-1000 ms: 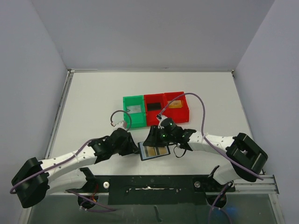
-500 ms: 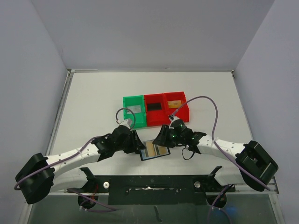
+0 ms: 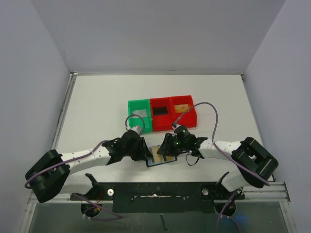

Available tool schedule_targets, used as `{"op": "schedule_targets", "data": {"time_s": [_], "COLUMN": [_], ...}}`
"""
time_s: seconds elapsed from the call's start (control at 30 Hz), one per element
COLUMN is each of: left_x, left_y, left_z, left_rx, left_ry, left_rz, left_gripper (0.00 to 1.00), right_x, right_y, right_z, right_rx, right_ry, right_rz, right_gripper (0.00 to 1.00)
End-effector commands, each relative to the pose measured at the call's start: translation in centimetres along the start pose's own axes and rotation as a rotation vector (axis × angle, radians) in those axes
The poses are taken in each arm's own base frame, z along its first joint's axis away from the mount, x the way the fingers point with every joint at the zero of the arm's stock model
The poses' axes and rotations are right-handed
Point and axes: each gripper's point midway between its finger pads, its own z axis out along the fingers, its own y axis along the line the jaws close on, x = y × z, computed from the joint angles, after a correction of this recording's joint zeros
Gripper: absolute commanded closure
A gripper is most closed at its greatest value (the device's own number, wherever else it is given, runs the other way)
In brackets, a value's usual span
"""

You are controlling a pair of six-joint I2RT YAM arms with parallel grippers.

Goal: Take the credit cards out of the card holder

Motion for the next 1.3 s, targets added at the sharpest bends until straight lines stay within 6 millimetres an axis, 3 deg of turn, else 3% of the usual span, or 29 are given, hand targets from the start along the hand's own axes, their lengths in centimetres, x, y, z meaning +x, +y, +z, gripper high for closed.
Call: {"op": "schedule_targets", "data": {"time_s": [0.0,0.33,0.53,0.7,0.87,1.27], "left_x": [-0.9,-2.2,-1.7,-1.4,-1.3,-1.7], "left_y": [-0.5,0.9,0.9,1.1,1.4,2.8], "left_z": [0.4,0.4,0.7,0.7,0.7,1.1], "left_rx": [0.028,-0.040,-0.022,-0.021,-0.033,-0.149], "left_ry": [-0.020,-0.059,-0.038,-0.029,-0.026,-0.017], "left_rz": [0.004,0.034,0.039,0.038,0.037,0.083], "left_gripper": [0.72,0.79,0.80,0.80,0.80,0.68], "right_x": [-1.0,0.1,0.0,-0.1,-0.2,0.1], "right_y": [1.4,0.1,1.0,1.5,1.7,1.8], "right_z": [0.8,1.2,1.4,1.5,1.2,-0.2], "right_rx": [-0.035,0.011,-0.040,-0.082,-0.105,-0.172], "right_ry": [-0.011,0.027,0.030,0.022,0.013,0.006], "right_rz": [-0.032,-0.025,-0.016,0.004,0.021,0.050], "right_gripper": [0.64,0.69,0.79,0.94,0.97,1.00]}}
